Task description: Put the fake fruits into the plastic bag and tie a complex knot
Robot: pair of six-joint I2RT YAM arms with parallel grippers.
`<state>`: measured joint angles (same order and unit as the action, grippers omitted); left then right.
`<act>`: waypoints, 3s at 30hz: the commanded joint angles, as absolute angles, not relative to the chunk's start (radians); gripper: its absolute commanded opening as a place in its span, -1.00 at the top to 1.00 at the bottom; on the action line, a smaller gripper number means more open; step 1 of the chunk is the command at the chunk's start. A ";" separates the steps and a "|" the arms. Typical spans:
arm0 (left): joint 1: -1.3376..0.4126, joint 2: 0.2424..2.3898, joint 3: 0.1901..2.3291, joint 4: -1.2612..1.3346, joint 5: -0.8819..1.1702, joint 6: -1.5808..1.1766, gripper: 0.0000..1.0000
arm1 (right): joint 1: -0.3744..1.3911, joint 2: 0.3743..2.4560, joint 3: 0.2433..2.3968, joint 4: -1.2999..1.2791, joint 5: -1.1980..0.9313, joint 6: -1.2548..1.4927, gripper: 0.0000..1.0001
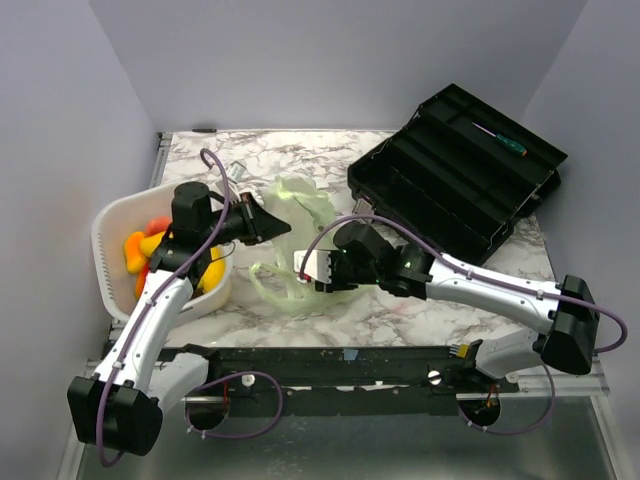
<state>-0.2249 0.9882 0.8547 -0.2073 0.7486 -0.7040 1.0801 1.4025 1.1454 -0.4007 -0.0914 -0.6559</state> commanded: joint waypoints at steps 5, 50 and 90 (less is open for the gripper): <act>-0.010 0.988 0.944 -0.355 0.816 -0.539 1.00 | 1.066 1.152 0.929 -0.730 0.137 -0.698 0.05; -0.069 1.126 0.974 -0.414 0.973 -0.668 1.00 | 1.053 1.136 0.977 -0.122 -0.095 -0.864 -1.00; -0.189 1.277 1.168 -0.686 1.008 -0.349 1.00 | 0.813 1.443 1.193 -0.143 -0.185 -0.881 0.47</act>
